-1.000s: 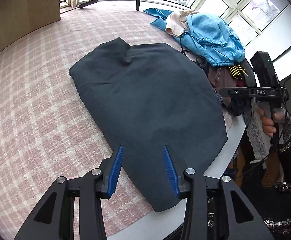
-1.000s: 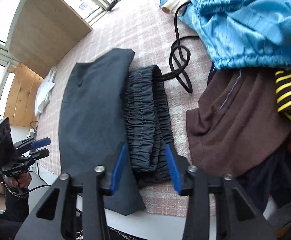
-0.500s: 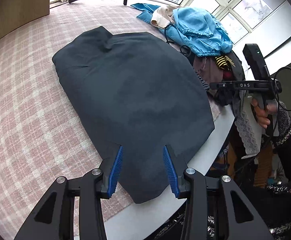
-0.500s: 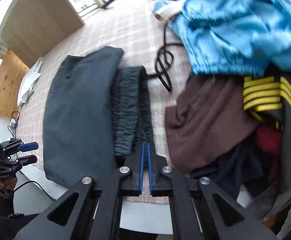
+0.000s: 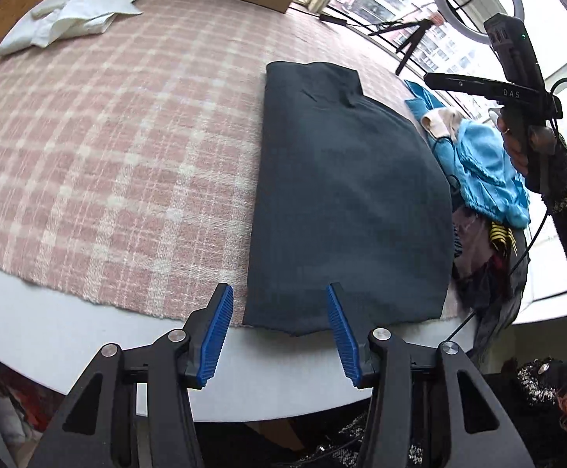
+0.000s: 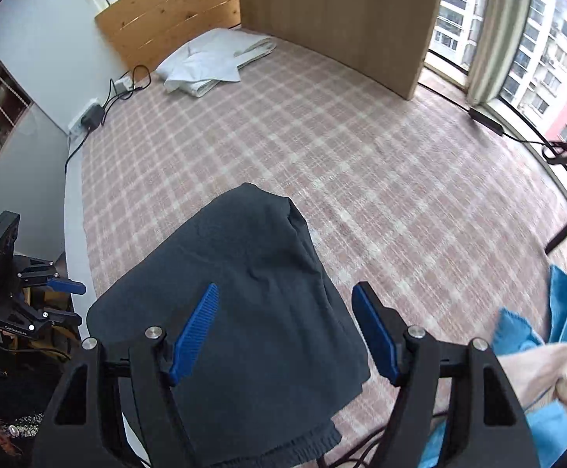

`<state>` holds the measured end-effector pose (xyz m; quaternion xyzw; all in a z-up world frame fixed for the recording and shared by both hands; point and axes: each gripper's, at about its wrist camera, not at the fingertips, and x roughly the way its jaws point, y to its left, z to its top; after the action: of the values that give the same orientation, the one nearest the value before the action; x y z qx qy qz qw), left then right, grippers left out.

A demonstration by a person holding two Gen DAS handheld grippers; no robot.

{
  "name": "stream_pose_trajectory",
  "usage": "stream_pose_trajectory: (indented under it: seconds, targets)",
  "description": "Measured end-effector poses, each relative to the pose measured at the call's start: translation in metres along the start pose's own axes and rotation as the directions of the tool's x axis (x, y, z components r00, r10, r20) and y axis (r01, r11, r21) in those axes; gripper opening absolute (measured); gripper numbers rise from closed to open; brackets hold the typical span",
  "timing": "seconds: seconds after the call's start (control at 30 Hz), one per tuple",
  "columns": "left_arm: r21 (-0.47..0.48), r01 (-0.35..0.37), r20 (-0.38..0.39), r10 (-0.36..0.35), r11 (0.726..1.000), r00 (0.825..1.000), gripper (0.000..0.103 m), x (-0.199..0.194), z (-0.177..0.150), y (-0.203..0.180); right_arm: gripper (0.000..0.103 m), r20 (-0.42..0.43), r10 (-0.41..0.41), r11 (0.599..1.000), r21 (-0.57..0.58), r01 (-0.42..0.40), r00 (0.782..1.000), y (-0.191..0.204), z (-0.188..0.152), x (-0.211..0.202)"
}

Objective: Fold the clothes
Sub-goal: 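Grasp the folded trouser bundle with both grippers and lift it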

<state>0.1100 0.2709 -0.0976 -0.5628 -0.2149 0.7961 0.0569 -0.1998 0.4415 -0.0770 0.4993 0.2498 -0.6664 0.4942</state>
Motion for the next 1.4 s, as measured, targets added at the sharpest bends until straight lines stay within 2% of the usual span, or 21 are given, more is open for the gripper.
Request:
stream_pose_trajectory:
  seconds: [0.03,0.1,0.17,0.27,0.47,0.53,0.63,0.7,0.73,0.8,0.87,0.9,0.93,1.03,1.1,1.17,1.2,1.3,1.37,1.4]
  targets:
    - [-0.031,-0.008,0.007,0.008,0.999,1.000,0.047,0.003,0.000,0.000,0.070,-0.013,0.010,0.999,-0.038,-0.010,1.000,0.001,0.010,0.009]
    - [-0.034,-0.034,0.024,0.035,0.999,0.999,0.047,0.009,0.007,-0.005,0.070,-0.039,0.027,0.993,-0.115,-0.031,0.999,0.004,0.030,0.027]
    - [-0.026,-0.056,0.030,0.057,0.998,0.998,0.047,0.015,0.015,-0.009,0.070,-0.072,0.091,0.985,-0.143,-0.100,0.993,0.001,0.047,0.044]
    - [-0.033,-0.069,0.008,0.069,0.997,0.998,0.051,0.027,0.023,-0.008,0.070,-0.130,0.144,0.971,-0.172,-0.166,0.981,-0.003,0.068,0.077]
    - [-0.042,-0.078,-0.059,0.076,0.996,0.995,0.051,0.047,0.022,-0.009,0.070,-0.267,0.174,0.926,-0.283,-0.250,0.948,0.008,0.080,0.130]
    - [-0.039,-0.088,-0.059,0.086,0.995,0.995,0.050,0.050,0.021,-0.012,0.070,-0.305,0.182,0.903,-0.324,-0.281,0.935,0.016,0.081,0.141]
    - [-0.037,-0.102,-0.054,0.100,0.994,0.993,0.049,0.053,0.019,-0.016,0.071,-0.312,0.183,0.850,-0.425,-0.310,0.932,0.030,0.079,0.142]
    - [-0.044,-0.112,-0.042,0.110,0.993,0.993,0.043,0.052,0.018,-0.016,0.073,-0.327,0.193,0.824,-0.458,-0.333,0.925,0.033,0.079,0.143]
    - [-0.047,-0.116,-0.035,0.114,0.992,0.993,0.033,0.052,0.017,-0.017,0.073,-0.334,0.197,0.811,-0.473,-0.345,0.922,0.034,0.078,0.144]
    - [-0.057,-0.119,-0.020,0.118,0.991,0.993,0.027,0.051,0.015,-0.016,0.073,-0.348,0.183,0.779,-0.519,-0.352,0.919,0.047,0.085,0.142]
    - [-0.059,-0.111,-0.010,0.110,0.992,0.994,0.022,0.050,0.013,-0.017,0.073,-0.361,0.169,0.745,-0.563,-0.359,0.917,0.059,0.092,0.140]
    - [-0.056,-0.110,-0.007,0.110,0.992,0.994,0.021,0.049,0.012,-0.018,0.073,-0.360,0.186,0.711,-0.593,-0.378,0.914,0.070,0.095,0.134]
    - [-0.052,-0.110,-0.004,0.110,0.993,0.994,0.019,0.048,0.012,-0.018,0.073,-0.360,0.199,0.668,-0.631,-0.395,0.912,0.081,0.096,0.129]
    - [-0.040,-0.119,-0.001,0.119,0.992,0.993,0.015,0.048,0.012,-0.022,0.073,-0.378,0.129,0.508,-0.768,-0.389,0.917,0.113,0.083,0.132]
    - [-0.040,-0.123,0.003,0.123,0.992,0.992,0.013,0.046,0.012,-0.023,0.073,-0.406,0.058,0.446,-0.807,-0.387,0.912,0.118,0.075,0.145]
    - [-0.040,-0.126,0.014,0.127,0.991,0.992,0.011,0.044,0.012,-0.026,0.073,-0.461,0.027,0.457,-0.784,-0.421,0.887,0.117,0.075,0.161]
    - [-0.039,-0.128,0.020,0.129,0.991,0.991,0.011,0.043,0.012,-0.027,0.076,-0.471,0.040,0.458,-0.776,-0.435,0.881,0.115,0.076,0.161]
    - [-0.032,-0.134,0.039,0.135,0.991,0.990,0.010,0.036,0.010,-0.032,0.076,-0.500,0.078,0.460,-0.750,-0.476,0.863,0.108,0.078,0.161]
    - [-0.019,-0.137,0.048,0.138,0.990,0.989,0.010,0.033,0.009,-0.037,0.076,-0.517,0.071,0.443,-0.750,-0.491,0.853,0.102,0.076,0.160]
    - [-0.014,-0.140,0.050,0.141,0.990,0.989,0.010,0.033,0.009,-0.038,0.076,-0.525,0.074,0.451,-0.741,-0.498,0.848,0.098,0.078,0.160]
